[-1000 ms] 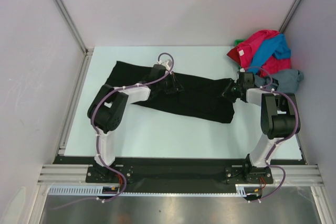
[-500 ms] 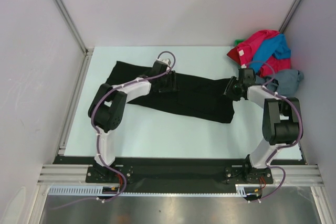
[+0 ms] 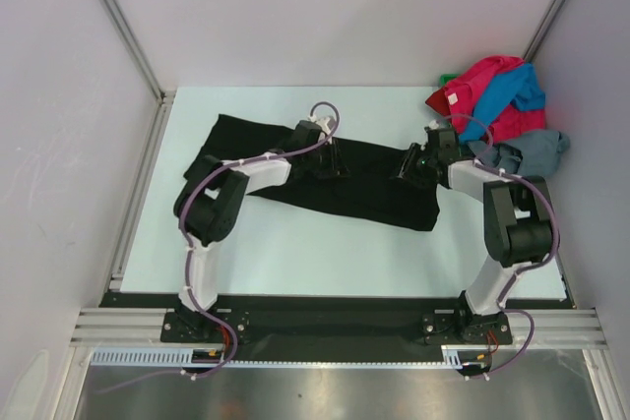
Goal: Fold and stack the t-shirts
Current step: Fold the tshirt
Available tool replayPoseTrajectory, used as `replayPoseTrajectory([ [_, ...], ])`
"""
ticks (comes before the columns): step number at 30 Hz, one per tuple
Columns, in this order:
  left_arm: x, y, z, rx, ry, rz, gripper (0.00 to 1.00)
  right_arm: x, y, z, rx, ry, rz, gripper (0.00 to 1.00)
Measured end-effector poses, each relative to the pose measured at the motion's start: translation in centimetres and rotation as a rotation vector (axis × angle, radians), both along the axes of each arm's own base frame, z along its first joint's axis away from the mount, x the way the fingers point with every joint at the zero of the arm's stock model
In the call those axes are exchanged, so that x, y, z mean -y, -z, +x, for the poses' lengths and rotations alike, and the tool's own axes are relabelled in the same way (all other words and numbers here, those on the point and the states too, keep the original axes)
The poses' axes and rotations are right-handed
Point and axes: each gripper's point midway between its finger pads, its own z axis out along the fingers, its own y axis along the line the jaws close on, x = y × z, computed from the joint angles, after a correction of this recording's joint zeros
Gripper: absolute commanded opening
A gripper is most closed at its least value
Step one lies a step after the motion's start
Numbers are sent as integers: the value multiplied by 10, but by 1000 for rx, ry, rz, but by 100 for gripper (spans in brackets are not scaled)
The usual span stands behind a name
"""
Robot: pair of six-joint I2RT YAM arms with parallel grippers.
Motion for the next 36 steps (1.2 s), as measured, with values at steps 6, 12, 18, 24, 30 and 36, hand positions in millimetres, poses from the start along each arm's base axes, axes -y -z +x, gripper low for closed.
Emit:
replayPoseTrajectory([
  [6, 2, 35, 13, -63, 12, 14, 22, 14, 28, -3, -56, 31, 24, 36],
  [12, -6, 30, 25, -75, 39, -12, 38, 27, 28, -2, -51, 44, 5, 38],
  [18, -60, -4, 6, -47, -30, 27, 52, 49, 14, -11, -58, 96, -78, 66],
  [24, -190, -82, 4, 91, -313, 8, 71, 60, -45, -21, 69, 148, -96, 84],
  [30, -331, -99, -18, 129, -714, 9, 83, 57, -76, -49, 140, 200, -58, 86],
  [36, -398, -61, -34, -4, -929, 70, 81, 52, -67, -90, 91, 231, -8, 86],
])
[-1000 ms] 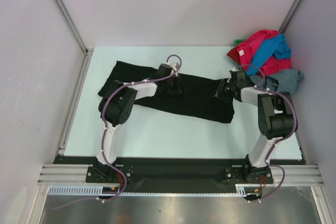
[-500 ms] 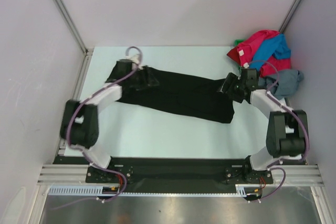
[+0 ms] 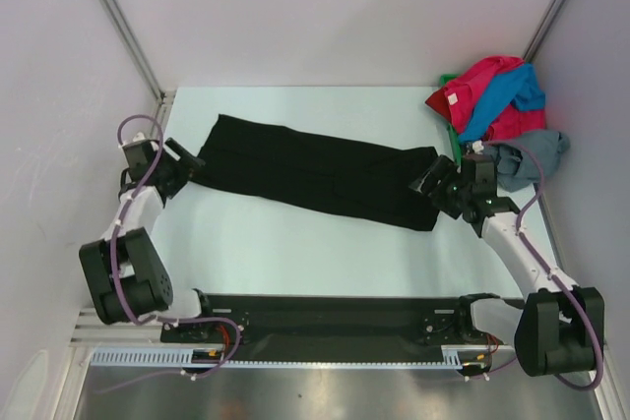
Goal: Fold and stack the t-shirts
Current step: Fold the tshirt
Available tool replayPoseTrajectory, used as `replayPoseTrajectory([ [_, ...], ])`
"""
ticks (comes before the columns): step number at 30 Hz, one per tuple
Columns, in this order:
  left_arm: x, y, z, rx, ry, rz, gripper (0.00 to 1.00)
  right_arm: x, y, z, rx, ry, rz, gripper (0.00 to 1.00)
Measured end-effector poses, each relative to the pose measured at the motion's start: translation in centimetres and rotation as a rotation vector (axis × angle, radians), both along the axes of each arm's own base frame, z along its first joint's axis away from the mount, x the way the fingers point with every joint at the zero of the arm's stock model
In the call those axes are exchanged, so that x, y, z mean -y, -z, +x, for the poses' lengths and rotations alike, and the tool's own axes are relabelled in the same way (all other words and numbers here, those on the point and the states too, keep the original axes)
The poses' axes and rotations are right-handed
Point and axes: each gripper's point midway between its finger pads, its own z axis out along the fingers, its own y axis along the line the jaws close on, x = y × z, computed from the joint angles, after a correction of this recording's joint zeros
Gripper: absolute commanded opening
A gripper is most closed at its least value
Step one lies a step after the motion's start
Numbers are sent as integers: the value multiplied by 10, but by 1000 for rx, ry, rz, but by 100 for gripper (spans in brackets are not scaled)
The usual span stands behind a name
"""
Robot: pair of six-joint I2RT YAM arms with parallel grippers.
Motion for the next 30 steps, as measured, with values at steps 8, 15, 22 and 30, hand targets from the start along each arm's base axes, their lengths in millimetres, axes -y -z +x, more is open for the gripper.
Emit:
replayPoseTrajectory([
  [8, -37, 75, 16, -198, -94, -69, 75, -6, 49, -45, -152, 23, 73, 86],
  [15, -53, 89, 28, -210, -115, -86, 66, -5, 77, -75, -205, 84, 123, 82],
  [22, -58, 92, 42, -178, -102, -96, 54, -6, 85, -68, -160, 114, 162, 80],
  [30, -59, 97, 46, -171, -90, -107, 25, -7, 84, -58, -125, 158, 197, 79],
])
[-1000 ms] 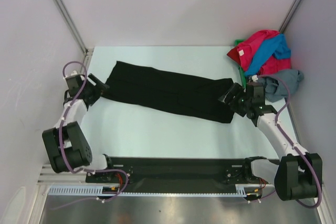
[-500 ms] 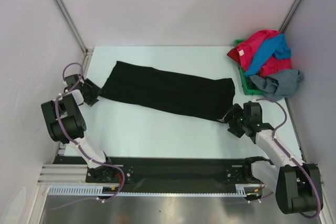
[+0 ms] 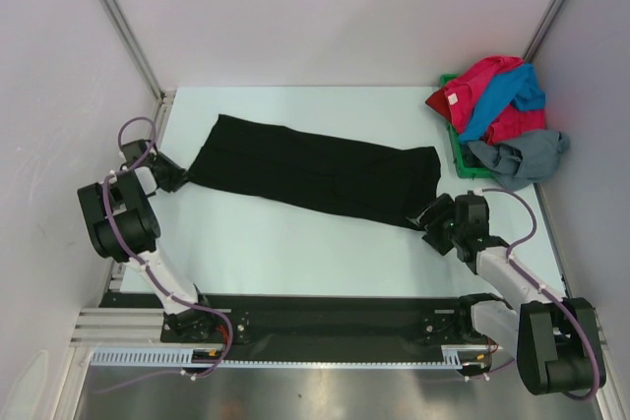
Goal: Fold and stack the t-shirts
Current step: Fold the tshirt
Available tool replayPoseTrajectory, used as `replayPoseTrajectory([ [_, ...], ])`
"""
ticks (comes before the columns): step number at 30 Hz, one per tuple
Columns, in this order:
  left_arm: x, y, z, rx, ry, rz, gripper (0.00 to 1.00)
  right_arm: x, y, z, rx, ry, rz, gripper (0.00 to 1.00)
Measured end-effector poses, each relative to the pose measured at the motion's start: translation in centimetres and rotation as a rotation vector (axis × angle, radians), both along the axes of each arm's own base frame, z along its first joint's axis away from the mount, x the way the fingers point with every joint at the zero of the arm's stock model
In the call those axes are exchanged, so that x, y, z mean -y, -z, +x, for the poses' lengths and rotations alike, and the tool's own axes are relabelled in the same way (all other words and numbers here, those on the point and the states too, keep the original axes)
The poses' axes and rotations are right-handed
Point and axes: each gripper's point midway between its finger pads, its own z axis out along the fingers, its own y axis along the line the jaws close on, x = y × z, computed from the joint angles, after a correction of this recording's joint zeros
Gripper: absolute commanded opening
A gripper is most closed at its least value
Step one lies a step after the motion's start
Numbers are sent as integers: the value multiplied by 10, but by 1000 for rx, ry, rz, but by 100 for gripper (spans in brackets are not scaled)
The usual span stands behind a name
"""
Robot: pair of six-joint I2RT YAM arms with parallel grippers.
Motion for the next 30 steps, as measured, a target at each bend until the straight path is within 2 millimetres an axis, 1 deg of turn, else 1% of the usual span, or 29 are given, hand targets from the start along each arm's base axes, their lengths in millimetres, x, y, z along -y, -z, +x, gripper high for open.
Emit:
replayPoseTrajectory([
  [1, 1, 1, -1, -3, 2, -2, 21, 0, 0, 1, 2, 7, 1, 77],
  [2, 1, 2, -1, -7, 3, -3, 13, 1, 0, 2, 7, 17, 1, 76],
  [3, 1, 3, -2, -11, 6, -4, 11, 1, 1, 3, 13, 28, 3, 74],
  [4, 2, 4, -3, -14, 4, -7, 10, 1, 1, 4, 19, 39, 2, 70],
  [5, 2, 5, -4, -16, 4, -8, 3, 2, 2, 6, 26, 51, 2, 68],
  [6, 3, 5, -5, -16, 3, -9, 1, 2, 3, 8, 32, 68, 2, 66],
  [7, 3, 4, -6, -11, 0, -9, 0, 3, 4, 12, 42, 83, 0, 64],
  [9, 8, 4, -17, -19, -7, -15, 0, 4, 6, 20, 59, 110, -3, 57],
  [10, 11, 4, -25, -29, -15, -19, 0, 4, 6, 25, 68, 121, 0, 50],
  [12, 16, 2, -38, -41, -31, -28, 0, 5, 11, 33, 76, 147, -5, 43],
  [14, 20, -2, -49, -49, -46, -33, 0, 4, 13, 44, 91, 165, 0, 37],
  [16, 22, -9, -56, -45, -58, -35, 0, 3, 14, 53, 98, 182, 2, 30],
  [19, 19, -21, -67, -31, -91, -28, 1, 2, 17, 69, 103, 192, -11, 26],
  [20, 17, -23, -71, -28, -107, -25, 0, 1, 16, 74, 108, 193, -16, 26],
  [21, 15, -25, -78, -28, -126, -23, 0, 1, 18, 82, 106, 191, -28, 25],
  [23, 12, -25, -91, -34, -160, -18, 0, -3, 17, 105, 120, 177, -47, 21],
  [25, 13, -21, -103, -53, -177, -18, 0, -8, 17, 130, 127, 149, -74, 21],
  [27, 17, -15, -112, -71, -177, -27, 0, -15, 16, 159, 144, 120, -99, 20],
  [28, 19, -11, -116, -80, -177, -33, 0, -16, 16, 170, 148, 112, -107, 20],
  [30, 29, -3, -126, -100, -171, -55, 0, -22, 15, 196, 162, 91, -126, 21],
])
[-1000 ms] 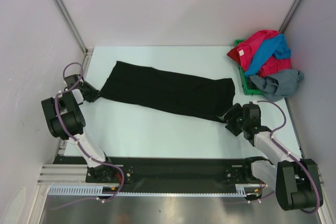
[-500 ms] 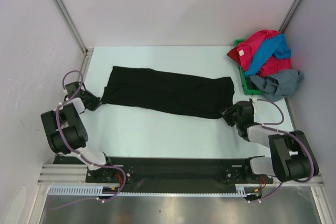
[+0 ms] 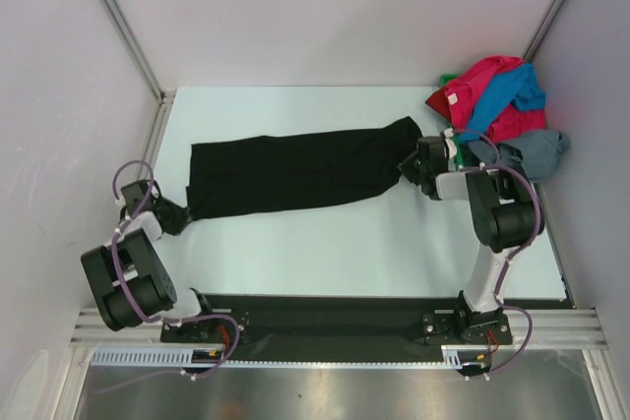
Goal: Fold and stack the t-shirts
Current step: Fold the tshirt
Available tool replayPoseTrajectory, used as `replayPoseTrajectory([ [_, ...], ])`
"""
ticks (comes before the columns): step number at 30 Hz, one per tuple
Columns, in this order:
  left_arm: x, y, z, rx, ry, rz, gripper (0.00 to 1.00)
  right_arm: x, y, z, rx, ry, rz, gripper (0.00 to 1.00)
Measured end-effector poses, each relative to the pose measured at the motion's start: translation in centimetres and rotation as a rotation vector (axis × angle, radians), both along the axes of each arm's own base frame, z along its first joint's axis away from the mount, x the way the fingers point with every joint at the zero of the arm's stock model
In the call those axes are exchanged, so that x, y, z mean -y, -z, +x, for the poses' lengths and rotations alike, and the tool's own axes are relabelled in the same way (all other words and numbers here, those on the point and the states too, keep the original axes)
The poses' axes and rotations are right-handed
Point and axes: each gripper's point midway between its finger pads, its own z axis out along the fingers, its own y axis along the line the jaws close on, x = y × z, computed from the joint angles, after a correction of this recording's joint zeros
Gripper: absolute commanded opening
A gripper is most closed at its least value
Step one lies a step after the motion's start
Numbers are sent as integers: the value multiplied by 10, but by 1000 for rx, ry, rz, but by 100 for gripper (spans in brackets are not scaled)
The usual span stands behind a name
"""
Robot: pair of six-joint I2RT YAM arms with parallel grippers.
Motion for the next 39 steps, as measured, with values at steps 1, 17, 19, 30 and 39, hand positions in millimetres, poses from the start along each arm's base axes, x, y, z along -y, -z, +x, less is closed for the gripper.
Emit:
replayPoseTrajectory([
  [1, 6, 4, -5, -8, 4, -12, 0, -2, 0, 10, 0, -9, -10, 21],
  [17, 161, -15, -58, 116, 411, 1, 0, -11, -4, 132, 0, -108, -112, 22],
  [19, 175, -11, -71, 124, 449, -9, 0, -10, -4, 138, 5, -110, -110, 22],
  [30, 269, 12, -161, -24, 834, -17, 0, -3, -6, 170, 29, -107, -122, 22],
  [39, 371, 4, -199, -96, 1216, 71, 0, 13, -7, 193, 68, -119, -142, 21],
])
